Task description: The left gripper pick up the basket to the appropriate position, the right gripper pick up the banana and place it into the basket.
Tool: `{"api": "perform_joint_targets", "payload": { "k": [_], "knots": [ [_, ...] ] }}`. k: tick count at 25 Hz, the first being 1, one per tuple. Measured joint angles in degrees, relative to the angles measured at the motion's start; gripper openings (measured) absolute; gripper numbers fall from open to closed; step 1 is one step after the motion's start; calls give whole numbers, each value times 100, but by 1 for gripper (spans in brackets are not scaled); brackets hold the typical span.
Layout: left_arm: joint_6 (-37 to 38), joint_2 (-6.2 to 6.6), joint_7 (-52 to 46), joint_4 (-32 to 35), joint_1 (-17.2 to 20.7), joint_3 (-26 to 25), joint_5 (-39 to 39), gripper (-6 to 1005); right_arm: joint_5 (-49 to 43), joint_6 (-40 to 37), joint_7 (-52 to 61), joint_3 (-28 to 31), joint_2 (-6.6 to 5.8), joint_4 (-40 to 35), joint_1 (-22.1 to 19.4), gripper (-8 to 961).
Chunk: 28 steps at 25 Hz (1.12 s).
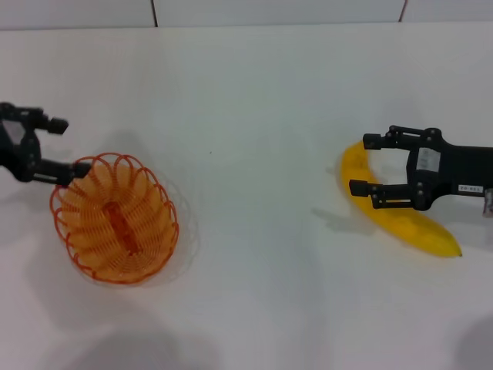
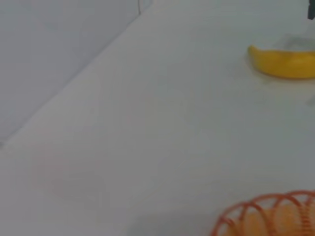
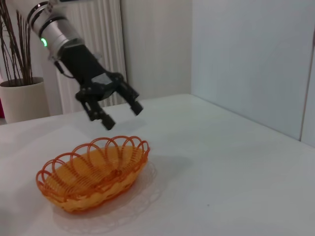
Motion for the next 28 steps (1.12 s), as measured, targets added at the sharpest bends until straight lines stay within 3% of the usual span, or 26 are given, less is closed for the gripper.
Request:
{"api": "perform_joint_targets", "payload": {
  "k": [10, 23, 28],
  "knots": [
    [-1081, -11, 77, -1014, -294, 742, 115, 854, -6, 52, 2, -22, 7, 9, 34, 824],
    [-1508, -60, 1, -1146, -314, 1046, 117, 852, 1, 52, 2, -22, 7, 24, 40, 819],
    [-1810, -60, -115, -1289, -358, 1137, 107, 696, 1, 52, 3, -22, 6, 51, 45, 817]
  ]
}}
